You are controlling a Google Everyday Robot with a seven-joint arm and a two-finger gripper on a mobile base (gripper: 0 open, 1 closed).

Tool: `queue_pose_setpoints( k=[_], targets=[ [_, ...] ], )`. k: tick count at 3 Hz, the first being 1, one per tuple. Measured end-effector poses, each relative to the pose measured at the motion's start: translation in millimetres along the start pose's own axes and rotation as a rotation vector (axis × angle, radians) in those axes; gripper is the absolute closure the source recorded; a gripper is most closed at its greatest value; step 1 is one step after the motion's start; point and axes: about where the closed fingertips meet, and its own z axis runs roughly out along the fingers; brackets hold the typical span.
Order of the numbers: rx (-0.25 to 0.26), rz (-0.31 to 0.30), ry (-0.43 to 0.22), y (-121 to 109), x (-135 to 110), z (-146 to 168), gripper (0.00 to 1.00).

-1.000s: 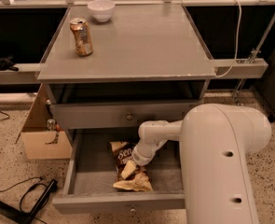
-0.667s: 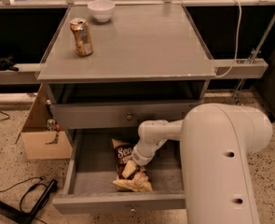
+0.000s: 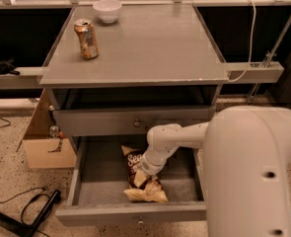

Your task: Pick brown chip bag from middle drawer and place on counter

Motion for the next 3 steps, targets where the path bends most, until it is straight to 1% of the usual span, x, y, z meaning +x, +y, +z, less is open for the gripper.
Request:
queue_pose_setpoints(
  k=[1, 2, 3],
  targets=[
    [0.066, -0.069, 0.005, 32.6, 61.7, -79.8, 1.0],
    [0.129, -0.117, -0.032, 42.1, 76.5, -157.9, 1.0],
    [0.147, -0.154, -0.034, 38.6, 71.0, -224.2, 1.0]
  ],
)
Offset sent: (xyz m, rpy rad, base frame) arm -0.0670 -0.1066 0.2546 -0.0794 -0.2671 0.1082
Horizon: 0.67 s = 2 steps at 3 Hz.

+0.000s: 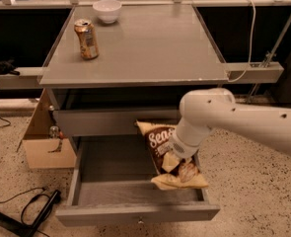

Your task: Pick brown chip bag from middle drawer and place on counter

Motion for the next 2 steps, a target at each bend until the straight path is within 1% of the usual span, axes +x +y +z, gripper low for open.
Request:
queue_pose_setpoints(
  k=[1, 2],
  targets=[
    [0.054, -0.027, 0.004, -23.8, -48.0, -107.1, 1.0],
    [0.054, -0.027, 0.003, -23.4, -47.8, -107.0, 1.0]
  ],
)
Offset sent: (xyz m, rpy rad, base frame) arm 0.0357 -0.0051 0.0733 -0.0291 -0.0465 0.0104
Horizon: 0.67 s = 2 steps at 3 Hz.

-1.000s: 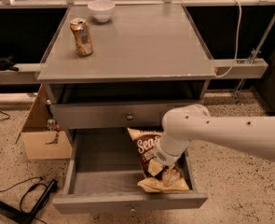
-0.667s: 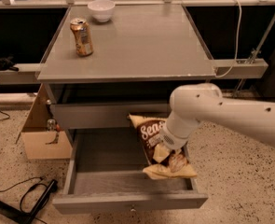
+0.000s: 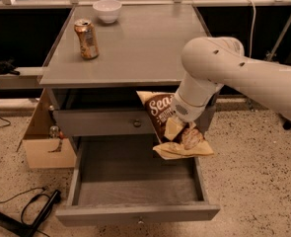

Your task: Pick brown chip bag from middle drawer and place on counter

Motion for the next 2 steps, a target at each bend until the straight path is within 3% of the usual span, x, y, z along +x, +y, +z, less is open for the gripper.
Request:
queue_pose_setpoints(
  k=[1, 2],
  targets=[
    [0.095, -0.005, -0.017, 7.6, -1.8, -64.6, 1.0],
    [0.219, -0.004, -0.015, -9.0, -12.9, -164.9, 1.0]
  ],
)
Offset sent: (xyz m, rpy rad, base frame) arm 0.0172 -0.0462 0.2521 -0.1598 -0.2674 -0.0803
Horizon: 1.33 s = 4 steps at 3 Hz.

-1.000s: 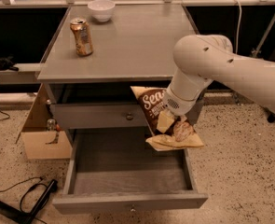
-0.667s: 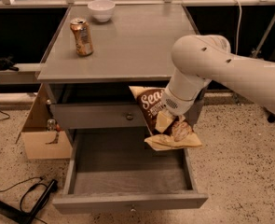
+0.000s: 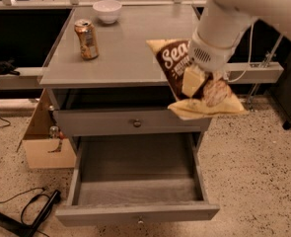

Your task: Pick brown chip bag from middle drawer and place on counter

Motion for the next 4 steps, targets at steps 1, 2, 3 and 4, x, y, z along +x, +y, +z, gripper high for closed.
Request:
queue_pose_setpoints(
  k=[1, 2, 3, 4],
  targets=[
    [0.043, -0.012, 0.026, -39.5, -17.4, -31.7, 1.0],
    [0.063, -0.025, -0.004, -81.9, -54.3, -32.0, 1.0],
    [0.071, -0.018, -0.134, -115.4, -106.3, -27.4, 1.0],
    [0.069, -0.009, -0.288, -137.5, -162.2, -26.2, 1.0]
  ],
)
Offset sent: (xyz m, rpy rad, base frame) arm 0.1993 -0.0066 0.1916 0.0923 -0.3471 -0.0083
